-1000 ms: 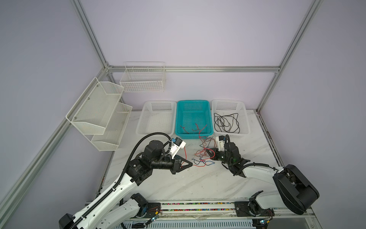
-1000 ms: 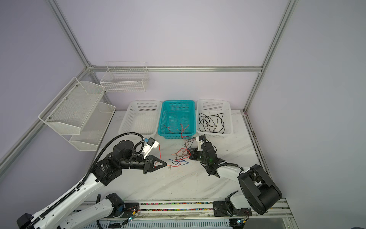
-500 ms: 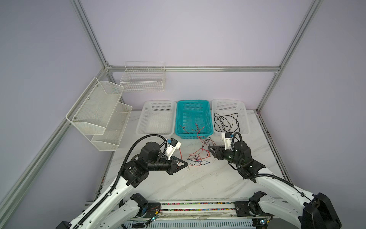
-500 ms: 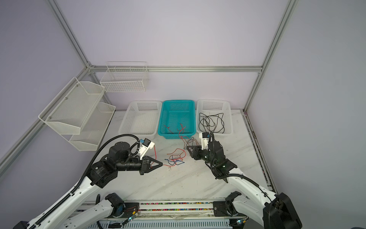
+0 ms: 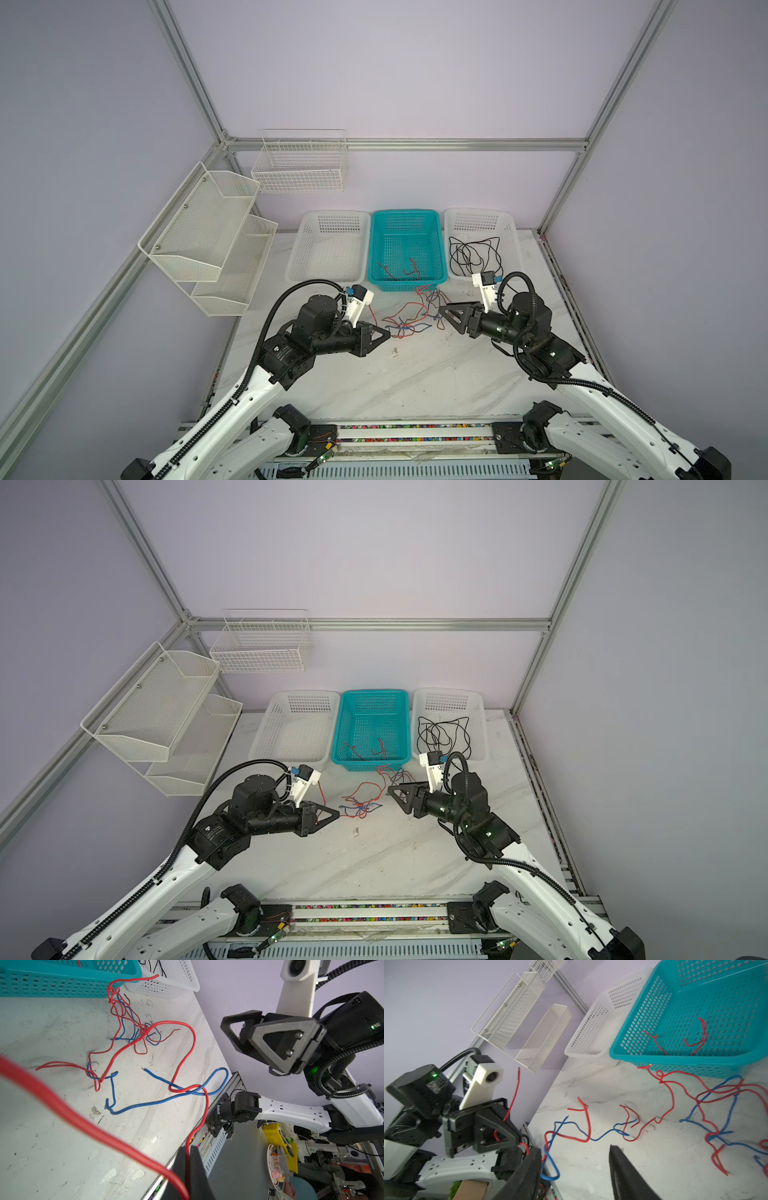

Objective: Untangle the cables

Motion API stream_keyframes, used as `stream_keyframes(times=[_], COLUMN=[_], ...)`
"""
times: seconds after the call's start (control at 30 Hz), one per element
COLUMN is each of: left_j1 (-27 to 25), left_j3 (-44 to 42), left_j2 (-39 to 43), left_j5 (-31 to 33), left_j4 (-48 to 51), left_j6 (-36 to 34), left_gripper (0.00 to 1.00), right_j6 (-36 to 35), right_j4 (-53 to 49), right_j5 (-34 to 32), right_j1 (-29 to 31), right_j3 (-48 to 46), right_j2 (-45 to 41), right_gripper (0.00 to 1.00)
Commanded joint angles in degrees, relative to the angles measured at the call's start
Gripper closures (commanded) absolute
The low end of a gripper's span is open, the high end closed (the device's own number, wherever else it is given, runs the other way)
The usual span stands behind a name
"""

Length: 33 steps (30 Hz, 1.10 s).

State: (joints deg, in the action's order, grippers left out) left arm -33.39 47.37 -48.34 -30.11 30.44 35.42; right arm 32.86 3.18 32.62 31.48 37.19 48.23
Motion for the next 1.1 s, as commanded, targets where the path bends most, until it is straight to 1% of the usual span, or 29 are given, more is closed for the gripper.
stream_keyframes(times=[0.0, 0.13, 0.23, 0.33, 0.53, 0.63, 0.73, 0.93, 1.07], left_j1=[0.33, 0.26, 0.27, 0.26, 0.26, 0.27, 0.25, 0.25, 0.25], left_j3=[-2.49, -3.18, -3.33, -3.48, -4.39, -5.09, -5.69, -5.71, -6.15], left_j2=[0.33, -0.07, -0.67, -0.68, 0.07, 0.57, 0.86, 1.33, 2.1], left_j5=[2.22, 1.38, 0.97, 0.78, 0.75, 0.24, -0.13, 1.03, 1.98], left_j4=[-2.82, -4.6, -4.75, -4.96, -5.18, -5.9, -6.09, -5.44, -5.36], left_j6=[0.85, 1.51, 1.53, 1.69, 2.19, 2.53, 2.33, 1.83, 1.86], left_gripper=[1.0, 1.0, 1.0, 1.0, 1.0, 1.0, 1.0, 1.0, 1.0], right_j6=[6.2, 9.71, 11.05, 11.46, 11.01, 10.91, 9.65, 11.56, 11.46], right_j4=[4.02, 7.9, 9.85, 11.63, 14.21, 15.13, 14.46, 17.08, 16.93], right_j5=[7.46, 8.16, 7.62, 5.85, 1.26, 0.0, -2.72, -1.97, -2.25], right_j1=[0.22, 1.84, 3.3, 5.82, 11.41, 11.67, 11.67, 11.67, 11.63], right_j3=[-2.2, -4.82, -5.1, -5.1, -4.24, -4.14, -3.32, -3.44, -3.52], right_j2=[-0.65, -1.04, -0.15, 1.76, 6.19, 7.6, 7.74, 11.97, 12.62], right_gripper=[0.44, 0.44, 0.44, 0.44, 0.49, 0.51, 0.53, 0.56, 0.56])
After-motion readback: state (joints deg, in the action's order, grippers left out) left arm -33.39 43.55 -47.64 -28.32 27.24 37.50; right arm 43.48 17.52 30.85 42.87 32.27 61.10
